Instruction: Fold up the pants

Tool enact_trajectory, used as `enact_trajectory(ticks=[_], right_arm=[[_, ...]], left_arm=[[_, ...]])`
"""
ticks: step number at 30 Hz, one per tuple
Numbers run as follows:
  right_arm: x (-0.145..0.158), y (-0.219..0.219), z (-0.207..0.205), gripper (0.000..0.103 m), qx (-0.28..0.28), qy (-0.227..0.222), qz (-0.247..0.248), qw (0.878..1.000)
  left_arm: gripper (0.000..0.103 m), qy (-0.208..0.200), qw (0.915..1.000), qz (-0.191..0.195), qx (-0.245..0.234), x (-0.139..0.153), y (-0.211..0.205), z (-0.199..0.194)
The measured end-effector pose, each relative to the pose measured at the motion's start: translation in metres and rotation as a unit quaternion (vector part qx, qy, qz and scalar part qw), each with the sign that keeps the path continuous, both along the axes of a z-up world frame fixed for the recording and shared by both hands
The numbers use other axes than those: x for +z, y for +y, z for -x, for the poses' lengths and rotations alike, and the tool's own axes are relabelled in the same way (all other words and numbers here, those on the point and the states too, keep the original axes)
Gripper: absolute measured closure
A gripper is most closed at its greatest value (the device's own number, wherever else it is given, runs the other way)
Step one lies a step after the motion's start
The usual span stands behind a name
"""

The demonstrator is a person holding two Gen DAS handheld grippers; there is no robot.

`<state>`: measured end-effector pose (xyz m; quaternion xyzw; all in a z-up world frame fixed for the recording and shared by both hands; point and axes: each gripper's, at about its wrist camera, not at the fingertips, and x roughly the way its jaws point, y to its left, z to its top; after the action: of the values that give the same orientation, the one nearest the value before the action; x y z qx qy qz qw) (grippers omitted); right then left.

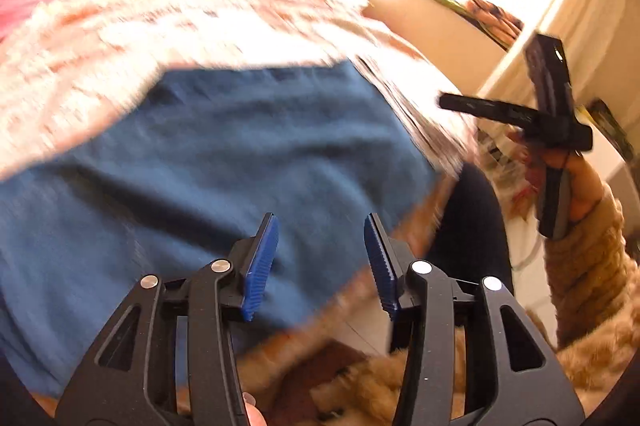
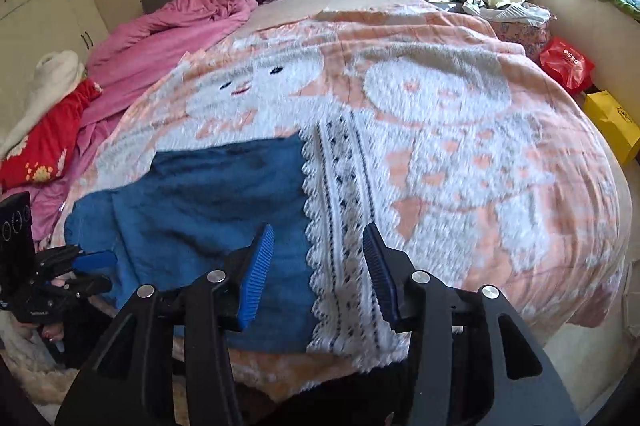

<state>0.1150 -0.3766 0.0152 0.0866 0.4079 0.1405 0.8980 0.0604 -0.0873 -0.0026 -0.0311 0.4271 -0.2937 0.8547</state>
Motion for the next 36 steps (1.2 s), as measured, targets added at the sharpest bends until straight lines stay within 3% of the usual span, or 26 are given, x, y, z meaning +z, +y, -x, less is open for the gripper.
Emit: enact_trajectory(ticks=[2, 5, 11, 20, 24, 25, 26, 29, 36], right_arm=[[0.005, -0.013, -0.023, 0.058, 0.004, -0.005, -0.014, 1.000], [0.006, -0.024, -0.058, 0.058, 0.013, -0.001, -0.026, 1.000], [-0.016, -0.032, -0.127, 0.056, 0.037, 0.042, -0.077, 0.995], [-0.061, -0.018, -0.167, 0.056, 0.082, 0.107, -0.088, 0.987], [-0.063, -0.020, -0.162, 0.057, 0.094, 0.099, -0.105, 0.985], [-0.063, -0.019, -0.161, 0.062, 0.103, 0.098, -0.105, 0.984], [-0.062, -0.016, -0.159, 0.073, 0.116, 0.095, -0.105, 0.983], [-0.060, -0.013, -0.151, 0.083, 0.140, 0.080, -0.113, 0.980], [-0.015, -0.022, -0.143, 0.085, 0.143, -0.001, -0.116, 0.983]], left_arm=[[0.066, -0.012, 0.9993, -0.023, 0.027, 0.007, 0.008, -0.021], [0.066, -0.006, 0.9983, -0.024, 0.053, 0.015, 0.020, -0.057], [0.064, 0.011, 0.9956, -0.040, 0.084, 0.011, 0.038, -0.119], [0.064, 0.065, 0.9962, -0.015, 0.056, -0.029, 0.038, -0.155], [0.064, 0.084, 0.9955, 0.007, 0.044, -0.039, 0.032, -0.161], [0.071, 0.086, 0.9955, 0.014, 0.036, -0.038, 0.030, -0.161], [0.079, 0.086, 0.9956, 0.015, 0.032, -0.037, 0.027, -0.160], [0.096, 0.085, 0.9958, 0.006, 0.034, -0.036, 0.022, -0.160], [0.099, 0.056, 0.9950, 0.007, 0.083, -0.012, 0.028, -0.165]])
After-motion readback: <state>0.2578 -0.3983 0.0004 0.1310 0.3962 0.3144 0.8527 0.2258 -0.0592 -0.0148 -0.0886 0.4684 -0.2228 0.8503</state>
